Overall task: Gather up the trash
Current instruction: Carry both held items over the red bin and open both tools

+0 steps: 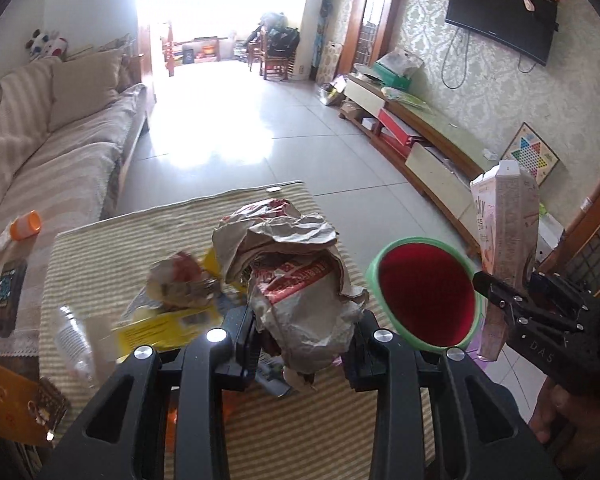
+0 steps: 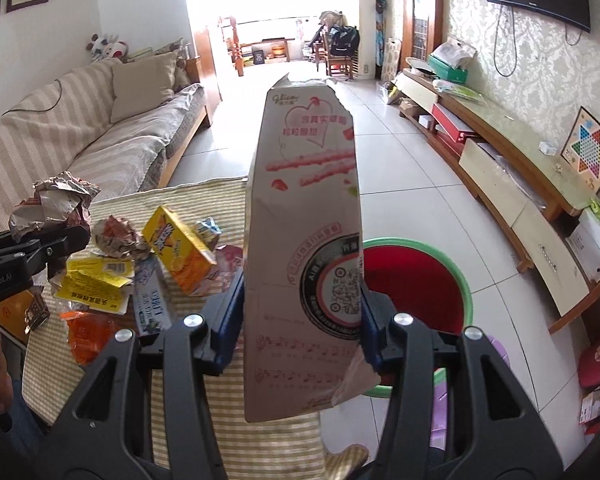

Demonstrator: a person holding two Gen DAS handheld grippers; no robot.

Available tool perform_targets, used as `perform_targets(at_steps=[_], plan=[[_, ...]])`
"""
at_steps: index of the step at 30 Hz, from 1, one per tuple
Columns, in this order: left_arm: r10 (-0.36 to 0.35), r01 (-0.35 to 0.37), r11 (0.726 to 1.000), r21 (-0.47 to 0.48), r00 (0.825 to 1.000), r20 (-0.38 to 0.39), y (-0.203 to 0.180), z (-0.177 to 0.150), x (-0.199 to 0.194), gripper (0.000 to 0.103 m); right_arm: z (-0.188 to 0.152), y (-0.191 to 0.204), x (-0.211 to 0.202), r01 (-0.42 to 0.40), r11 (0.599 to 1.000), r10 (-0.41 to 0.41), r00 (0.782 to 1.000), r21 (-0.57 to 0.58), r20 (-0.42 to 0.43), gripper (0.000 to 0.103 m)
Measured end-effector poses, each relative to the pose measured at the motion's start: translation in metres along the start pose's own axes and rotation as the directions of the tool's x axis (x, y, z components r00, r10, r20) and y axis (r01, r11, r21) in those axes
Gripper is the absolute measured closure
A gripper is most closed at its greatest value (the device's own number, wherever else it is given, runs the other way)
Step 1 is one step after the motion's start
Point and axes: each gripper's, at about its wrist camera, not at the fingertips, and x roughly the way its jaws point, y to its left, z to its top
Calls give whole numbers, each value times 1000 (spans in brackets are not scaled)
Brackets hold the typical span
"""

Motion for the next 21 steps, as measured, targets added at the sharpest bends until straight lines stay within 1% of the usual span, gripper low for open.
perform_targets(at_steps=[5,7,9,11,12,16,21], plan=[[-94,95,995,41,995,-34,-50,26,35,73,6,-51,7,19,996,-18,1000,89,-13,55],[-137,139,990,37,989,-55,-68,33,50,72,6,-70,11,7,992,-4,1000,129,-25,55],[-158,162,985,56,985,-65,-86,39,62,72,5,-85,15,9,989,-3,999,150,-41,55],[-205,209,977,41,975,-86,-101,44,76,72,4,-96,18,4,986,5,999,169,-52,55],[-226,230,973,27,969,-100,-106,45,83,71,3,-102,19,5,985,4,999,172,-54,55],[-255,260,965,24,958,-130,-128,50,107,69,3,-123,29,-14,977,29,997,212,-70,55],[-316,316,948,-28,936,-151,-139,55,124,67,0,-130,43,-27,976,47,995,217,-89,55]])
